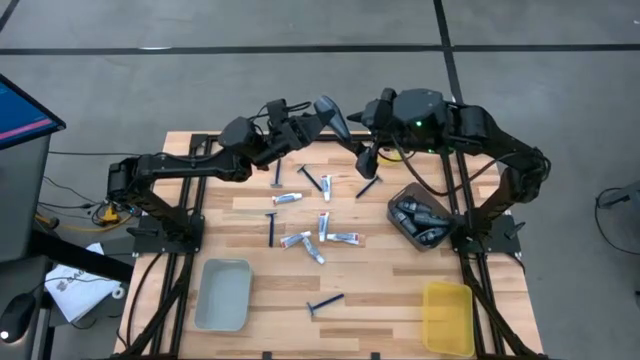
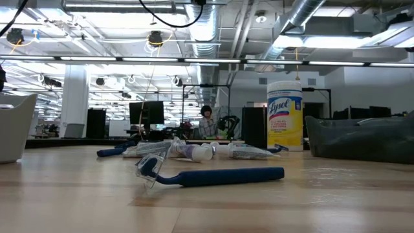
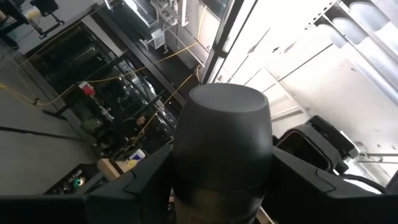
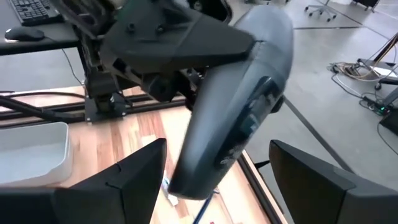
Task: Pick & Place Travel size toiletries
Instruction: Put the gray deodorant into the black bin
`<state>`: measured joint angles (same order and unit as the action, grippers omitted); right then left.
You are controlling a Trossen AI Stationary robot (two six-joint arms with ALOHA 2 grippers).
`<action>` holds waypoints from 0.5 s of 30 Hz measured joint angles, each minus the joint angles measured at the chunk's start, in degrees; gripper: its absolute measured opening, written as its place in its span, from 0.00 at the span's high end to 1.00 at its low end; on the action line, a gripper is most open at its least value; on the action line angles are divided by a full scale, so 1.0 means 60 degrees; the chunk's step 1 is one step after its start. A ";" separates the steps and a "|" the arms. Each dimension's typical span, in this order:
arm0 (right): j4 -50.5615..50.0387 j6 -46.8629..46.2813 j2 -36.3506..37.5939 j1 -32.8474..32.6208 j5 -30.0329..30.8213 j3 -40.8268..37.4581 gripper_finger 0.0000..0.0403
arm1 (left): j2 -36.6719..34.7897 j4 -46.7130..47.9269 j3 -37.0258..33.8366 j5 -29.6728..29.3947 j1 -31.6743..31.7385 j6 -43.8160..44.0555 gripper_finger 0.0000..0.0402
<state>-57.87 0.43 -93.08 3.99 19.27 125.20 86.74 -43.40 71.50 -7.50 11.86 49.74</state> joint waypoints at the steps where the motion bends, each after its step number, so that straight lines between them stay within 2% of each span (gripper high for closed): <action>1: 0.0031 -0.0003 0.0000 0.0044 -0.0003 -0.0001 0.31 | 0.0000 0.0005 0.0000 -0.0001 -0.0011 -0.0002 0.47; 15: -0.0034 0.0070 -0.0201 0.0331 -0.0340 -0.0007 0.32 | 0.0000 0.0157 -0.0004 -0.0120 -0.0102 -0.0007 0.47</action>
<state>-58.08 0.85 -94.28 5.97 17.23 125.16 86.74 -42.45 71.48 -8.22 11.25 49.69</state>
